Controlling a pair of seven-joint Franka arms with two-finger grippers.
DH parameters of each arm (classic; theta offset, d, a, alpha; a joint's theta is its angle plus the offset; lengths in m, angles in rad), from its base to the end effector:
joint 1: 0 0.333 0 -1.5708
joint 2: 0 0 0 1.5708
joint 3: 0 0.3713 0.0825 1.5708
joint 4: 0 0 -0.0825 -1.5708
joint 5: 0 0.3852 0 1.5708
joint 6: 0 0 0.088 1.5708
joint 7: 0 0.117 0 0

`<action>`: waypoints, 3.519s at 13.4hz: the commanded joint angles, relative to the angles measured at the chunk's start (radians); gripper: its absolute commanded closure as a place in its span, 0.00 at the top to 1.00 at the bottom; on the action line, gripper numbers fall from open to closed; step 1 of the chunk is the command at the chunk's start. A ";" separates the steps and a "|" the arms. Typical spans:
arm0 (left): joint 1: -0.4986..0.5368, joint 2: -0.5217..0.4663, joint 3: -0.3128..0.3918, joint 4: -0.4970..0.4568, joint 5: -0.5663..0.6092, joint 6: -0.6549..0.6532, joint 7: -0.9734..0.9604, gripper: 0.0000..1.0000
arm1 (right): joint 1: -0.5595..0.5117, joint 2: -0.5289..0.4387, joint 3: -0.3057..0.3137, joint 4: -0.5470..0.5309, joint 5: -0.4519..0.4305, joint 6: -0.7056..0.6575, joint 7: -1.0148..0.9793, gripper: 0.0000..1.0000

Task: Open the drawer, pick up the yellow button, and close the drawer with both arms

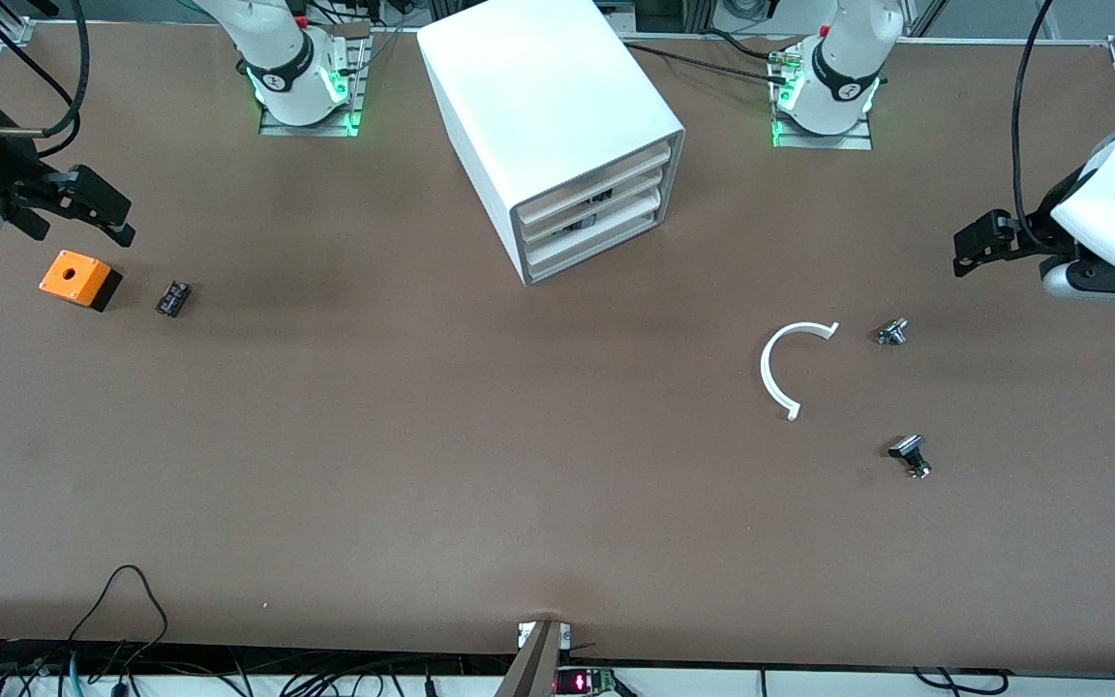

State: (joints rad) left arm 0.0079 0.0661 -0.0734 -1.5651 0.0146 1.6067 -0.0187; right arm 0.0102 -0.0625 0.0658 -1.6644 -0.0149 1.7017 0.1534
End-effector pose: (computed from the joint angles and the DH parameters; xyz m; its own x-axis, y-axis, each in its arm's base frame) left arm 0.5803 -0.0348 0.6381 0.9986 -0.0472 -0.0241 -0.0475 -0.9988 -0.0102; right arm 0.5444 0.0412 0.6715 0.9920 -0.0755 0.1012 -0.0762 -0.9971 0.0036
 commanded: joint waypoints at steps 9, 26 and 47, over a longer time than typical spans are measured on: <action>-0.031 -0.022 0.032 -0.023 -0.002 -0.025 0.037 0.99 | -0.015 0.026 0.003 0.015 0.013 -0.037 -0.017 1.00; -0.042 0.196 0.021 -0.102 -0.634 -0.303 0.363 0.95 | 0.002 0.197 0.008 -0.017 0.139 -0.036 -0.086 1.00; -0.069 0.227 -0.222 -0.641 -1.153 0.024 0.947 0.53 | 0.292 0.283 0.008 0.104 0.130 0.023 0.509 1.00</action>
State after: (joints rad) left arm -0.0595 0.3175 -0.2579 -2.1715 -1.1081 1.5876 0.8919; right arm 0.2784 0.1769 0.0797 -1.6383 0.1100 1.7384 0.6007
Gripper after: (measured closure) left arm 0.423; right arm 0.000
